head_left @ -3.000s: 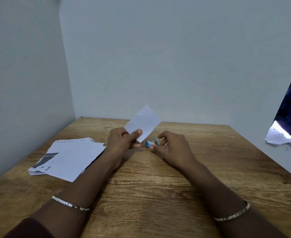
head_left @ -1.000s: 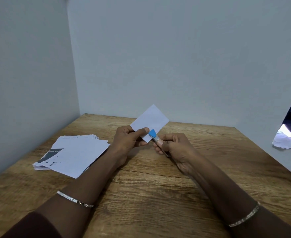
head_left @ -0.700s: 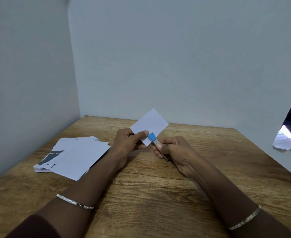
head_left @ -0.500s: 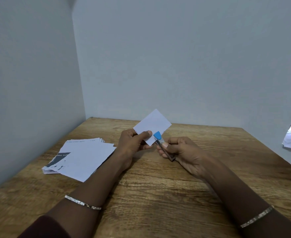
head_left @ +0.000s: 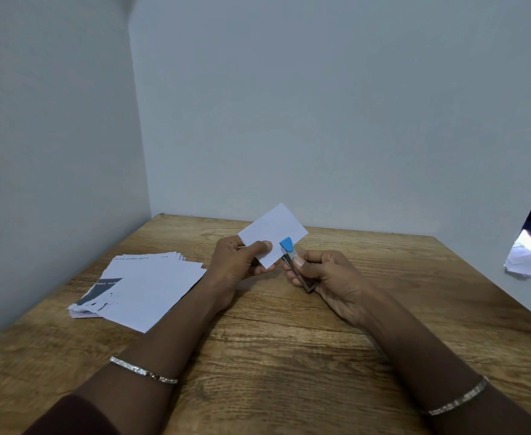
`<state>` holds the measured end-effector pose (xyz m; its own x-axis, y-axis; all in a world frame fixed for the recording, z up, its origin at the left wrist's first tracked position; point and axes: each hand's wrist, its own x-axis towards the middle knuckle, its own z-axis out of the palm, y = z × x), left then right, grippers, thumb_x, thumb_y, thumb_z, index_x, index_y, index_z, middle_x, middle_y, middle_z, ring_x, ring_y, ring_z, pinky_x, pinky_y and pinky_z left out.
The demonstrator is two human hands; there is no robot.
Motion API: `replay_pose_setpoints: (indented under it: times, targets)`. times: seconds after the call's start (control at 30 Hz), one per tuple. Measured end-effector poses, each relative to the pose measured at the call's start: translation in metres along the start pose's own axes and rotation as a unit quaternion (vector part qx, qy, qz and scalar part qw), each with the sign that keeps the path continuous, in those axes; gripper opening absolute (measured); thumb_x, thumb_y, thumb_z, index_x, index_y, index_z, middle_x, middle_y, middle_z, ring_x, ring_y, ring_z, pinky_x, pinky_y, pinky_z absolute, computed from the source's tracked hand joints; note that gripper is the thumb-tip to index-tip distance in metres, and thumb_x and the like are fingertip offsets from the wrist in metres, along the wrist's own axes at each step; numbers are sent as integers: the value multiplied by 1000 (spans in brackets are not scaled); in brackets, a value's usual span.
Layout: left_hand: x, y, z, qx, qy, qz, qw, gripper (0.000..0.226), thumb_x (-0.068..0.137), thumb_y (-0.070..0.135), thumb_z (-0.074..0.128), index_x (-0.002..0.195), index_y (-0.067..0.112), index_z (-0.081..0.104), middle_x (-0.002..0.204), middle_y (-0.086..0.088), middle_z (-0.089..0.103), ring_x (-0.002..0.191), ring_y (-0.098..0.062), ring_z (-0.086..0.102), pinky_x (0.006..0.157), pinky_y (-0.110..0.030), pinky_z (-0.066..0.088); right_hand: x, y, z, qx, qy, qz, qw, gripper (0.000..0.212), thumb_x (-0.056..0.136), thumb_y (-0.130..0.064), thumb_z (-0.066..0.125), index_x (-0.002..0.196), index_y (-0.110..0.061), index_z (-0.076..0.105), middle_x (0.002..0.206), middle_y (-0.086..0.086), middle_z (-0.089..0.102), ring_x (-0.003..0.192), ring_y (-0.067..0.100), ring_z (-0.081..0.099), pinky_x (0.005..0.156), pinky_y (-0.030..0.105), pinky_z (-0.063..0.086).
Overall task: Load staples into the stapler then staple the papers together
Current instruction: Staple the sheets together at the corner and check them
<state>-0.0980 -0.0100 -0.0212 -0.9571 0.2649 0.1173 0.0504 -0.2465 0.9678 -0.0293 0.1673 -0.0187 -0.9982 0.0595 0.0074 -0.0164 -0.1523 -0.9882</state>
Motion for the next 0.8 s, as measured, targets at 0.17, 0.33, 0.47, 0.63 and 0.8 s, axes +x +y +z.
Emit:
replay_pose_setpoints:
  times: [0.17, 0.33, 0.47, 0.63, 0.8]
  targets:
    - [0, -1, 0, 1, -2, 3, 1000, 16, 85, 9, 75, 98, 1, 71, 85, -14, 79, 66, -24, 74, 54, -23, 56, 1, 1, 0, -2, 5, 1, 1000, 20, 95, -2, 63, 111, 6, 71, 89, 13, 74, 82, 18, 67, 73, 23, 58]
    - [1, -2, 0, 10, -8, 10, 1000, 16, 85, 10, 75, 99, 2, 72, 86, -14, 79, 68, -26, 75, 58, -25, 58, 1, 1, 0, -8, 12, -2, 1000, 21, 95, 0, 63, 113, 7, 71, 89, 14, 74, 81, 19, 66, 74, 26, 54]
    - [1, -2, 0, 12, -14, 12, 1000, 17, 86, 10, 74, 101, 2, 72, 87, -15, 79, 67, -25, 74, 56, -25, 57, 1, 1, 0, -17, 20, 0, 1000, 22, 96, 7, 59, 114, 10, 69, 86, 14, 73, 78, 19, 66, 73, 27, 53]
    - [0, -2, 0, 21, -20, 18, 999, 18, 86, 11, 73, 102, 3, 72, 87, -14, 79, 68, -25, 73, 61, -27, 59, 0, -1, 1, -31, 30, 2, 999, 21, 96, 10, 56, 112, 12, 69, 86, 15, 72, 78, 21, 65, 72, 26, 54]
    - [-1, -2, 1, 11, -20, 13, 1000, 18, 87, 10, 73, 104, 3, 72, 91, -14, 79, 73, -26, 74, 60, -25, 58, -1, -1, 2, -37, 46, 4, 998, 18, 94, 7, 60, 108, 10, 71, 84, 15, 73, 76, 20, 66, 70, 25, 55]
